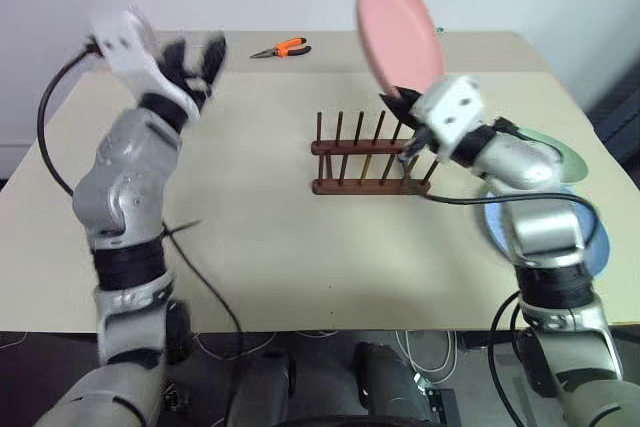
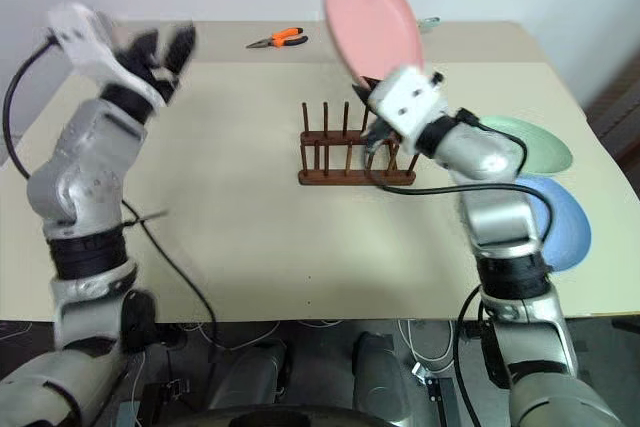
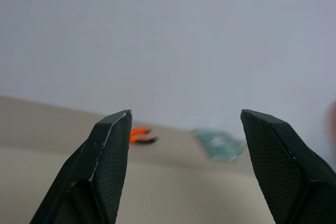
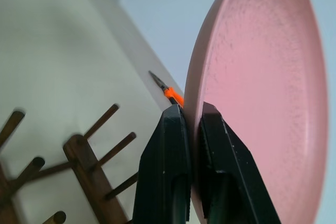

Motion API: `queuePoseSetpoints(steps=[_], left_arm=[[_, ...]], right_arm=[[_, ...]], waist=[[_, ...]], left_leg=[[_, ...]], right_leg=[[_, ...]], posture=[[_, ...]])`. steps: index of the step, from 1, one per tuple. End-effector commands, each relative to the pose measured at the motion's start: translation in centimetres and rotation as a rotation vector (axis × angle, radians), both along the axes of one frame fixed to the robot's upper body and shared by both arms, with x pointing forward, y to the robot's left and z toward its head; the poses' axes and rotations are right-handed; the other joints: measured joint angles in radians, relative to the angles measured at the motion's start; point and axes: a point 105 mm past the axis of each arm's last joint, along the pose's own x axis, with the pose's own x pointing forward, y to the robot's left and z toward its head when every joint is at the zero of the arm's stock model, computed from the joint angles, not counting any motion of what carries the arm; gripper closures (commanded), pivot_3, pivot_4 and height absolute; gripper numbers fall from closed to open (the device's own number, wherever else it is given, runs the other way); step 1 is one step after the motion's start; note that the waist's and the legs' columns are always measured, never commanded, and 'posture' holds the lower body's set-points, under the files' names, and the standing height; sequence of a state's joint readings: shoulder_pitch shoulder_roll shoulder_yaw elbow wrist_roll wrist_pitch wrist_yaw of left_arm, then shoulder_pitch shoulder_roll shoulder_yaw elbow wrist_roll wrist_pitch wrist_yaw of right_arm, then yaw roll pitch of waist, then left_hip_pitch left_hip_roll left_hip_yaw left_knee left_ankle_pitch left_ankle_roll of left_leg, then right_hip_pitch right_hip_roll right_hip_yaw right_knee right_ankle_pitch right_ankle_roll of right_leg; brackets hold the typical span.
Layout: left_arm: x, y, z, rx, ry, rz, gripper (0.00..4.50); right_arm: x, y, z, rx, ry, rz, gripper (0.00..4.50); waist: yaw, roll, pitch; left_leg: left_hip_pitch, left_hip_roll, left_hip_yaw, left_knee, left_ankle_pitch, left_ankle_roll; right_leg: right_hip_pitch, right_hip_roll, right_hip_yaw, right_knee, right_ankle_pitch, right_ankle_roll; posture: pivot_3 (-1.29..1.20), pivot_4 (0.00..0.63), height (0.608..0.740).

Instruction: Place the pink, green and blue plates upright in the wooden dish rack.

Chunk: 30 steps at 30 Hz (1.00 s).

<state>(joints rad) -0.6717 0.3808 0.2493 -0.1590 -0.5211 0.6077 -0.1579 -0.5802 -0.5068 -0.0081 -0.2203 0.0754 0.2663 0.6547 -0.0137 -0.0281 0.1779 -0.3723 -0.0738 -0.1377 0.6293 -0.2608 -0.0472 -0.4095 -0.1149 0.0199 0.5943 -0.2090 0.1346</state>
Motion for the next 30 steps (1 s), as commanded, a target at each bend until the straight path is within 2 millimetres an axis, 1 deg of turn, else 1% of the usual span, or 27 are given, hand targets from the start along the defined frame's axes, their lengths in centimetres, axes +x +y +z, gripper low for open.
queuePoseSetpoints(steps=[1, 3, 4, 7, 9, 15, 21, 25, 27, 29, 30], left_arm=[[-2.8, -5.4, -4.9, 0.350, 0.038, -0.326, 1.08], [-5.6, -7.8, -7.2, 0.400, 0.076, -0.566, 1.08], [-6.7, -8.6, -7.9, 0.409, 0.095, -0.653, 1.08], [-9.2, -10.3, -9.6, 0.470, 0.126, -0.823, 1.08], [-10.3, -11.1, -10.2, 0.492, 0.135, -0.900, 1.08], [-10.9, -12.1, -10.0, 0.483, 0.121, -0.947, 1.08], [-10.6, -12.1, -9.9, 0.496, 0.120, -0.939, 1.08], [-10.6, -12.1, -9.8, 0.502, 0.121, -0.936, 1.04], [-10.7, -12.2, -9.7, 0.500, 0.121, -0.938, 1.04], [-10.8, -12.4, -9.7, 0.501, 0.123, -0.941, 1.04], [-10.9, -12.5, -9.8, 0.502, 0.126, -0.942, 1.04]], right_arm=[[-3.2, -1.8, 2.6, 0.319, 0.178, 0.197, 4.50], [-3.4, -3.2, 3.2, 0.450, 0.253, 0.211, 4.50], [-3.5, -3.5, 3.3, 0.488, 0.285, 0.218, 4.50], [-3.8, -4.2, 3.0, 0.543, 0.345, 0.219, 4.50], [-3.7, -4.5, 2.7, 0.563, 0.370, 0.206, 4.50], [-3.4, -5.0, 2.2, 0.603, 0.400, 0.174, 4.50], [-2.4, -6.2, 1.4, 0.741, 0.485, 0.191, 4.50], [-1.6, -7.1, 0.9, 0.776, 0.501, 0.156, 3.03], [-1.5, -7.2, 1.0, 0.755, 0.481, 0.134, 2.00], [-1.0, -8.2, 1.6, 0.719, 0.398, 0.045, 0.94], [-0.9, -9.0, 2.3, 0.716, 0.350, 0.008, 0.57]], waist=[[0.004, 0.001, 0.000], [0.005, 0.001, 0.002], [0.005, 0.001, 0.002], [0.003, 0.002, 0.003], [0.001, 0.006, 0.002], [0.002, 0.008, 0.003], [0.003, 0.007, 0.003], [0.003, 0.008, 0.003], [0.002, 0.008, 0.003], [0.002, 0.008, 0.003], [0.002, 0.008, 0.003]], left_leg=[[0.000, 0.000, 0.000, 0.000, 0.000, 0.001], [-0.001, 0.000, 0.000, 0.001, -0.001, 0.002], [-0.002, 0.000, 0.000, 0.001, -0.001, 0.002], [-0.002, 0.001, 0.000, 0.001, -0.001, 0.002], [-0.001, 0.002, 0.001, 0.001, -0.001, 0.002], [-0.001, 0.002, 0.002, 0.001, -0.001, 0.003], [-0.001, 0.001, 0.002, 0.001, -0.001, 0.003], [-0.001, 0.001, 0.002, 0.001, -0.001, 0.003], [-0.001, 0.001, 0.002, 0.001, -0.001, 0.003], [-0.001, 0.001, 0.002, 0.001, -0.001, 0.003], [-0.001, 0.001, 0.002, 0.001, -0.001, 0.003]], right_leg=[[0.001, 0.000, 0.000, 0.000, 0.000, 0.000], [0.000, -0.001, 0.000, -0.001, -0.001, -0.002], [0.000, -0.002, 0.000, -0.001, -0.002, -0.004], [0.000, -0.001, 0.000, -0.001, -0.002, -0.005], [0.000, -0.001, -0.001, -0.001, -0.003, -0.006], [-0.001, -0.001, 0.000, -0.001, -0.003, -0.006], [0.000, -0.001, 0.000, -0.001, -0.003, -0.005], [0.000, -0.001, 0.000, -0.001, -0.003, -0.005], [0.000, -0.001, 0.000, -0.001, -0.003, -0.005], [0.000, -0.001, 0.000, -0.001, -0.003, -0.005], [0.000, -0.001, 0.000, -0.001, -0.003, -0.005]], posture=[[0.00, 0.150, 0.740], [0.00, 0.150, 0.740], [0.00, 0.150, 0.740], [0.00, 0.150, 0.740], [0.00, 0.150, 0.740], [0.00, 0.150, 0.740], [0.00, 0.150, 0.740], [0.00, 0.150, 0.740], [0.00, 0.150, 0.740], [0.00, 0.150, 0.740], [0.00, 0.150, 0.740]])
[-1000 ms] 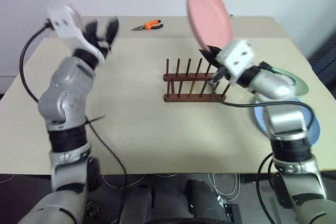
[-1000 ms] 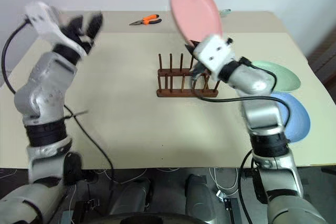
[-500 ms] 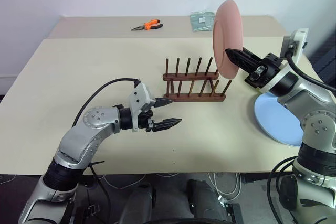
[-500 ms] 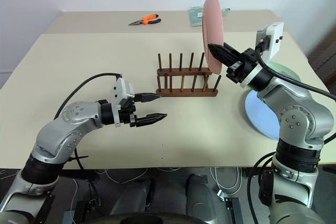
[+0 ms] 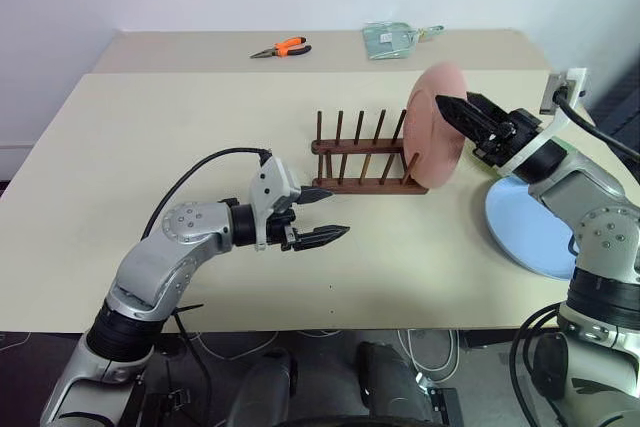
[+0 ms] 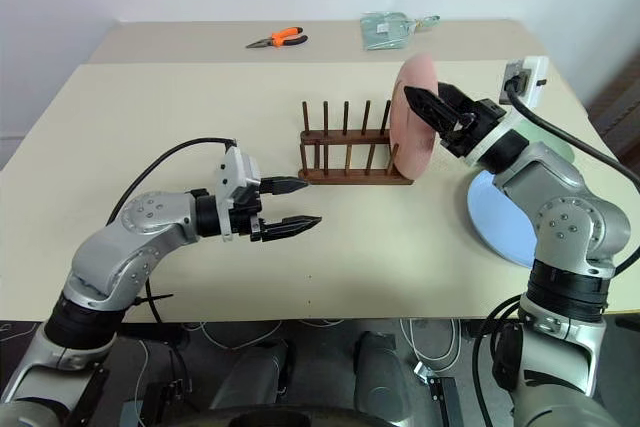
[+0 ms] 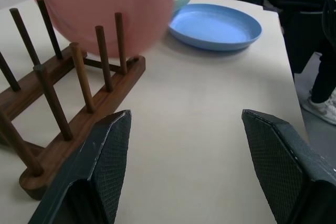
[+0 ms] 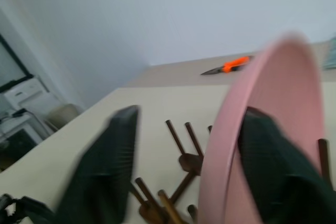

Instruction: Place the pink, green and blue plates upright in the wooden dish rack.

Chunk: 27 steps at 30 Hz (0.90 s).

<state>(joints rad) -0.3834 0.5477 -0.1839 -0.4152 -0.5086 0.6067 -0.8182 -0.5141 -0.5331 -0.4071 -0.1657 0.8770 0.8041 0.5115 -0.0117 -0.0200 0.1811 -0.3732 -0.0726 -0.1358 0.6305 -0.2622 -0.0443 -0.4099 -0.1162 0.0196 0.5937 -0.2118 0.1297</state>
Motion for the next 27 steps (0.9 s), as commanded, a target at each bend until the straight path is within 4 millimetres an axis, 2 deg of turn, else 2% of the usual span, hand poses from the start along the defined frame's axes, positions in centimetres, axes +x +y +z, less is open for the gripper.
queuePoseSetpoints(steps=[1, 5, 7, 8, 10, 13, 14, 18, 20, 23, 27], left_arm=[[-0.6, -0.6, 0.9, -0.004, -0.045, -0.025, 1.04], [-0.5, -0.5, 0.5, 0.005, -0.041, -0.019, 1.04], [-0.5, -0.4, 0.3, 0.012, -0.039, -0.018, 1.04], [-0.4, -0.3, 0.2, 0.016, -0.039, -0.019, 1.04], [-0.4, -0.3, 0.0, 0.021, -0.040, -0.024, 1.04], [-0.3, -0.6, 0.0, 0.017, -0.042, -0.042, 1.04], [-0.3, -0.6, 0.0, 0.016, -0.044, -0.045, 1.04], [-0.1, -0.7, -0.1, 0.019, -0.053, -0.051, 1.04], [-0.2, -0.7, -0.1, 0.019, -0.058, -0.054, 1.04], [-0.3, -0.7, 0.0, 0.018, -0.063, -0.056, 1.04], [-0.3, -0.6, 0.0, 0.019, -0.066, -0.052, 1.04]], right_arm=[[0.0, -2.4, 3.3, -0.057, -0.153, -0.149, 0.57], [-1.1, -6.0, 5.8, -0.053, -0.233, -0.261, 0.57], [-1.7, -7.3, 5.8, -0.114, -0.228, -0.293, 0.04], [-1.8, -7.7, 5.4, -0.173, -0.216, -0.313, 0.02], [-1.7, -8.4, 3.5, -0.372, -0.168, -0.359, 0.02], [-1.1, -10.1, -2.8, -0.960, -0.068, -0.398, 0.02], [-1.0, -11.0, -4.1, -1.078, -0.045, -0.406, 0.02], [-0.6, -14.3, -6.7, -1.395, -0.016, -0.438, 0.02], [-0.5, -15.6, -7.7, -1.495, 0.001, -0.445, 0.02], [0.2, -16.3, -8.6, -1.524, -0.001, -0.462, 0.91], [0.8, -16.6, -9.3, -1.556, -0.017, -0.458, 2.98]], waist=[[0.000, 0.000, 0.000], [0.005, 0.000, 0.000], [0.005, 0.000, 0.000], [0.004, 0.000, 0.000], [0.003, 0.000, 0.000], [0.001, 0.000, 0.000], [0.000, -0.001, 0.000], [-0.005, 0.003, 0.001], [-0.003, 0.004, 0.001], [-0.003, 0.003, 0.002], [-0.002, 0.003, 0.002]], left_leg=[[0.000, 0.000, 0.000, 0.000, 0.000, 0.000], [0.000, 0.000, 0.000, 0.000, 0.000, 0.000], [-0.001, 0.000, 0.000, 0.000, 0.000, 0.000], [-0.001, 0.000, 0.000, 0.000, 0.000, 0.000], [0.000, 0.000, 0.000, 0.000, 0.000, 0.001], [0.000, 0.000, 0.002, 0.000, 0.000, 0.001], [0.000, -0.001, 0.002, 0.001, 0.000, 0.001], [0.001, 0.000, 0.005, 0.001, 0.000, 0.001], [0.001, 0.000, 0.006, 0.001, 0.000, 0.001], [0.001, 0.000, 0.006, 0.001, 0.000, 0.001], [0.001, 0.000, 0.005, 0.001, 0.000, 0.001]], right_leg=[[0.000, 0.000, 0.000, 0.000, 0.000, 0.000], [0.000, 0.000, 0.000, 0.000, 0.000, 0.000], [0.001, 0.000, 0.000, -0.001, 0.000, 0.000], [0.001, 0.000, 0.000, -0.001, 0.000, 0.000], [0.001, 0.000, 0.000, -0.001, -0.001, 0.000], [0.001, 0.000, 0.000, -0.001, -0.001, 0.002], [0.001, -0.001, 0.000, -0.001, -0.002, 0.003], [0.001, -0.001, 0.003, -0.001, -0.002, 0.003], [0.000, -0.001, 0.003, 0.000, -0.001, 0.001], [0.001, -0.001, 0.003, -0.001, -0.001, 0.000], [0.001, -0.001, 0.003, 0.000, 0.000, 0.000]], posture=[[0.00, 0.150, 0.740], [0.00, 0.150, 0.740], [0.00, 0.150, 0.740], [0.00, 0.150, 0.740], [0.00, 0.150, 0.740], [0.00, 0.150, 0.740], [0.00, 0.150, 0.740], [0.00, 0.150, 0.740], [0.00, 0.150, 0.740], [0.00, 0.150, 0.740], [0.00, 0.150, 0.740]])
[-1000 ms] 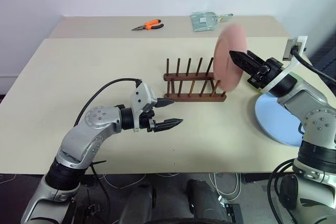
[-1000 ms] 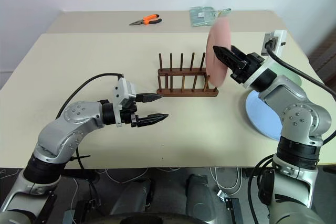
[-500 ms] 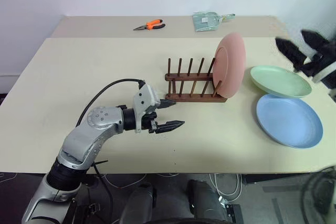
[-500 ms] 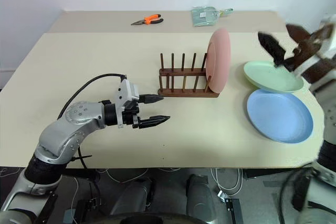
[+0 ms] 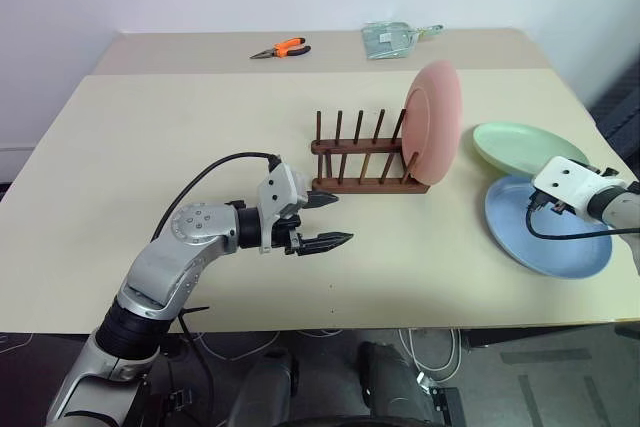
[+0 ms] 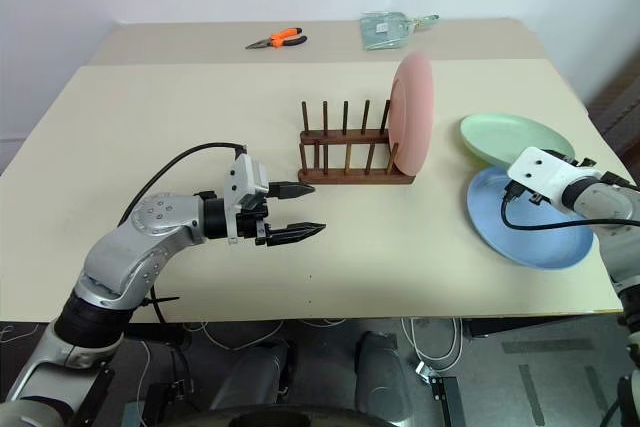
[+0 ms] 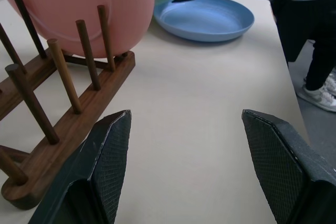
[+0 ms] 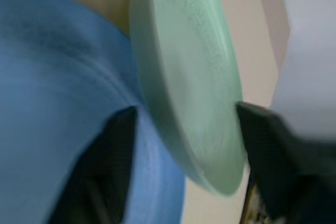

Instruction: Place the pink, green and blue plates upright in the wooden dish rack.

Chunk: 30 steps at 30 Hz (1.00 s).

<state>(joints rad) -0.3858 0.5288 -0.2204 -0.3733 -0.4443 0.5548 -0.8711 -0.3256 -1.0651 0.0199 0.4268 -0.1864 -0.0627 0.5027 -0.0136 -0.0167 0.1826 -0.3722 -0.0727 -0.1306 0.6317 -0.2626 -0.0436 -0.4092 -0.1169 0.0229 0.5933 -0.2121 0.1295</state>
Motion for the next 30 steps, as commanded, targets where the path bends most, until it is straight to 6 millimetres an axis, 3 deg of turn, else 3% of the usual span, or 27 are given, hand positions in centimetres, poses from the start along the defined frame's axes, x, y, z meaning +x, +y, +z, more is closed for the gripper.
queuePoseSetpoints(steps=[1, 3, 5, 9, 12, 18, 23, 27, 30], left_arm=[[-0.3, -0.1, 0.9, -0.011, -0.054, -0.011, 1.04], [-0.4, 0.0, 0.9, -0.010, -0.054, -0.010, 1.04], [-0.3, 0.1, 0.9, -0.010, -0.057, 0.000, 1.04], [0.6, 0.8, 0.9, -0.008, -0.071, 0.048, 1.04], [1.6, 1.6, 0.9, -0.008, -0.083, 0.100, 1.04], [3.0, 3.9, 0.1, 0.003, -0.082, 0.194, 1.04], [3.5, 5.7, -0.7, 0.018, -0.076, 0.259, 1.04], [3.2, 6.3, -0.8, 0.015, -0.074, 0.270, 1.04], [2.8, 6.2, -0.7, 0.008, -0.073, 0.270, 1.04]], right_arm=[[0.6, -0.1, 0.5, -0.026, -0.043, 0.018, 3.46], [0.7, 0.2, 0.7, -0.012, -0.068, 0.035, 4.47], [0.9, 0.9, 2.0, 0.021, -0.135, 0.059, 4.47], [1.0, 3.4, 8.9, 0.356, -0.435, 0.119, 4.47], [-0.5, 7.3, 14.7, 0.853, -0.573, 0.285, 4.47], [-6.8, 16.6, 20.4, 1.386, -0.355, 0.838, 4.47], [-8.4, 21.2, 20.1, 1.530, -0.139, 0.983, 4.47], [-6.7, 23.6, 16.9, 1.525, 0.000, 0.886, 4.47], [-5.3, 23.9, 15.2, 1.530, 0.019, 0.802, 4.47]], waist=[[0.000, 0.000, 0.000], [0.002, 0.000, 0.000], [0.002, 0.000, 0.000], [-0.004, 0.000, 0.000], [-0.005, 0.001, 0.001], [0.011, 0.000, 0.001], [0.016, 0.000, 0.001], [0.019, 0.000, 0.001], [0.020, 0.000, 0.001]], left_leg=[[0.000, 0.000, 0.000, 0.000, 0.000, 0.000], [0.000, 0.000, 0.000, 0.000, 0.000, 0.000], [0.000, 0.000, 0.000, 0.000, 0.000, 0.000], [0.000, 0.000, 0.000, 0.000, 0.000, 0.000], [0.001, 0.001, -0.001, 0.000, 0.000, 0.000], [-0.001, 0.001, -0.007, 0.000, 0.000, 0.000], [-0.001, 0.001, -0.007, 0.000, 0.000, 0.000], [-0.001, 0.001, -0.006, 0.000, 0.000, 0.000], [-0.002, 0.000, -0.006, 0.000, 0.000, 0.000]], right_leg=[[0.000, 0.000, 0.000, 0.000, 0.000, 0.000], [0.000, 0.000, 0.000, 0.000, 0.000, 0.000], [0.000, 0.000, 0.000, 0.000, 0.000, 0.000], [0.000, 0.000, 0.001, 0.000, 0.000, 0.000], [0.000, 0.001, 0.001, 0.001, 0.000, 0.000], [0.001, 0.001, -0.003, -0.001, 0.001, 0.002], [0.001, 0.000, -0.003, -0.001, 0.000, 0.000], [0.000, 0.000, -0.003, -0.001, 0.000, 0.000], [0.000, 0.000, -0.003, 0.000, 0.000, 0.000]], posture=[[0.00, 0.150, 0.740], [0.00, 0.150, 0.740], [0.00, 0.150, 0.740], [0.00, 0.150, 0.740], [0.00, 0.150, 0.740], [0.00, 0.150, 0.740], [0.00, 0.150, 0.740], [0.00, 0.150, 0.740], [0.00, 0.150, 0.740]])
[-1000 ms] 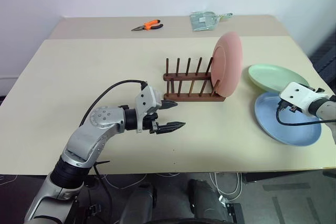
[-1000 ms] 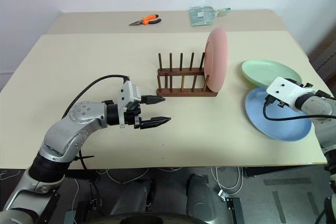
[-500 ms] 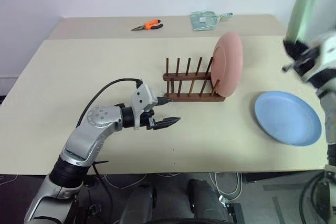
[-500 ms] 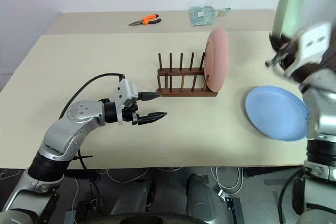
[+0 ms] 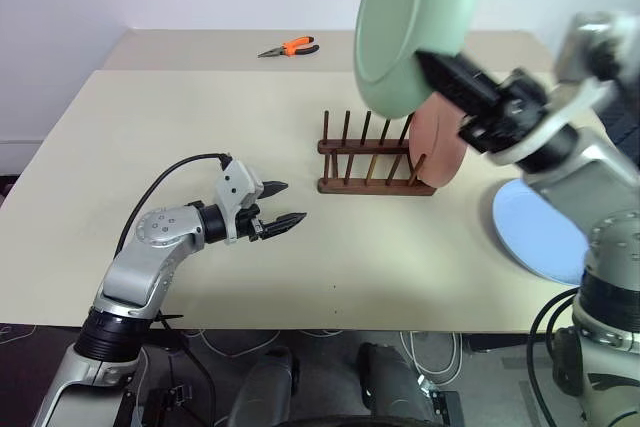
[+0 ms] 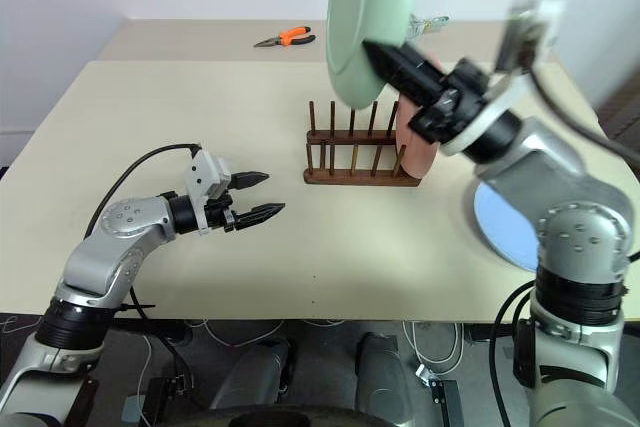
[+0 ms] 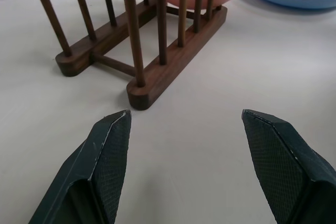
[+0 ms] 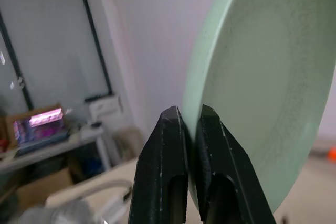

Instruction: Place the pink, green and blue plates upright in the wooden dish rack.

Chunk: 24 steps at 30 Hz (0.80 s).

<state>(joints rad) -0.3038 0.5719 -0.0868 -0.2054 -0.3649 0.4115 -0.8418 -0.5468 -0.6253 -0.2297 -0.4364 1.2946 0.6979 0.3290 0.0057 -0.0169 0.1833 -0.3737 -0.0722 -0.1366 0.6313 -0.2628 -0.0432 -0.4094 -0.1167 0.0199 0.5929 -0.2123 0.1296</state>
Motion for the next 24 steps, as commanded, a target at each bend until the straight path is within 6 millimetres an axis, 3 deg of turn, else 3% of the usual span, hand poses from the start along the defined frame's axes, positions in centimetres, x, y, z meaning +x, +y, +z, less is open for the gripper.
queuePoseSetpoints(steps=[1, 15, 18, 22, 24], left_arm=[[-0.5, 0.1, 1.3, -0.016, -0.053, 0.002, 1.04], [-0.9, -0.8, 1.4, -0.023, -0.042, -0.027, 1.04], [-0.9, -1.0, 1.5, -0.024, -0.045, -0.034, 1.04], [-0.8, -1.1, 1.6, -0.025, -0.045, -0.040, 1.04], [-0.8, -1.3, 1.6, -0.026, -0.044, -0.045, 1.04]], right_arm=[[0.9, -0.1, -0.7, -0.006, 0.015, -0.053, 4.47], [4.2, -1.6, -4.8, -0.096, 0.134, -0.213, 4.47], [4.3, -1.6, -5.2, -0.129, 0.124, -0.221, 3.53], [4.5, -2.1, -3.9, -0.167, 0.035, -0.286, 1.62], [4.2, -2.5, -2.5, -0.218, -0.050, -0.312, 1.62]], waist=[[0.003, 0.000, 0.000], [0.002, 0.000, 0.000], [0.002, 0.000, 0.000], [0.002, 0.000, 0.000], [0.002, 0.000, 0.000]], left_leg=[[0.000, 0.000, 0.000, 0.000, 0.000, 0.000], [0.000, 0.000, 0.001, 0.000, 0.000, 0.000], [0.000, 0.000, 0.001, 0.000, 0.000, 0.000], [0.000, 0.000, 0.001, 0.000, 0.000, 0.000], [0.000, 0.000, 0.001, 0.000, 0.000, 0.000]], right_leg=[[0.000, 0.000, 0.000, 0.000, 0.000, 0.000], [0.000, 0.000, 0.000, 0.000, 0.000, 0.000], [0.000, 0.000, 0.000, 0.001, 0.000, 0.000], [0.000, 0.000, 0.000, 0.000, 0.000, 0.000], [0.000, 0.000, 0.000, 0.000, 0.000, 0.000]], posture=[[0.00, 0.150, 0.740], [0.00, 0.150, 0.740], [0.00, 0.150, 0.740], [0.00, 0.150, 0.740], [0.00, 0.150, 0.740]])
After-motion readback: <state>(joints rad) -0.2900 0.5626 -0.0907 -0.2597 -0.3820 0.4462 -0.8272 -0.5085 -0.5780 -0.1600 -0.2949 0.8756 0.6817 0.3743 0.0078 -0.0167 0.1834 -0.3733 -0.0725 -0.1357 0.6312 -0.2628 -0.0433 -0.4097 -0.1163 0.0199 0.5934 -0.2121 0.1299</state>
